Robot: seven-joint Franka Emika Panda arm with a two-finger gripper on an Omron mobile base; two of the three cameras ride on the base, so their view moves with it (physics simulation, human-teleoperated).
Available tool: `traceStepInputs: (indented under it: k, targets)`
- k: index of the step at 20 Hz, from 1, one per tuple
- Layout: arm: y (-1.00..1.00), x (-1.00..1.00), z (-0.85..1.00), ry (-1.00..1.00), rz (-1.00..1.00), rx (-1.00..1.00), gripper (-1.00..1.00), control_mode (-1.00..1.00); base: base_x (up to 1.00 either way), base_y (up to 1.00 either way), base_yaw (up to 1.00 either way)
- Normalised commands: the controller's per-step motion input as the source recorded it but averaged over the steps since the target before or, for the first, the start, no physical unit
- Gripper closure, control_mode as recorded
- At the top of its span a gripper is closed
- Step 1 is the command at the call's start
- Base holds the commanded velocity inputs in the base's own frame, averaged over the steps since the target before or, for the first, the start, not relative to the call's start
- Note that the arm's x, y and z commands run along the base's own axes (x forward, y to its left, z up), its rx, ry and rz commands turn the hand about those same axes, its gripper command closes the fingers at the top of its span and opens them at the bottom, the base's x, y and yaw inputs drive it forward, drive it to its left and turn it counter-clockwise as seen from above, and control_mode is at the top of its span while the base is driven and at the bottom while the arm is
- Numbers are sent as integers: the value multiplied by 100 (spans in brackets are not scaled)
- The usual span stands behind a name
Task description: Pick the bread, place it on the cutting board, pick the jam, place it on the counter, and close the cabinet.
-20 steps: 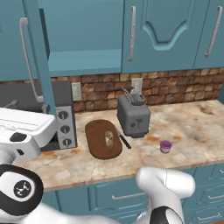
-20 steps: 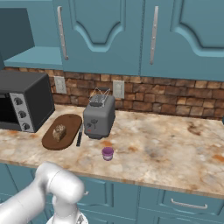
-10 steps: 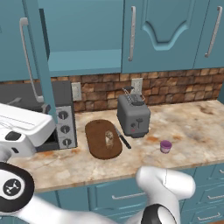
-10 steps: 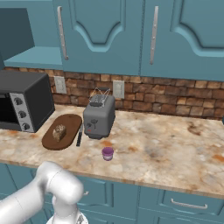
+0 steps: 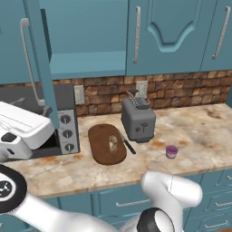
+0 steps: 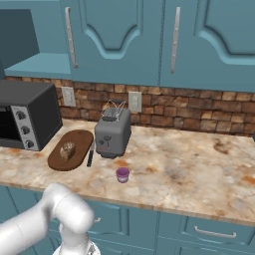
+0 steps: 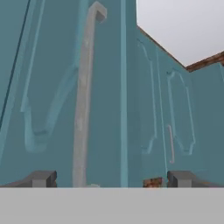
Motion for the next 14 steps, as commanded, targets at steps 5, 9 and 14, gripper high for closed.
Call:
traceStepInputs:
  k: [5, 9, 14]
  targets:
    - [0, 11, 0, 0, -10, 0, -100, -100, 0, 0, 0]
    - [0, 15, 0, 0, -9, 0, -100, -100, 0, 0, 0]
    - [0, 17, 0, 0, -8, 0, -100, -100, 0, 0, 0]
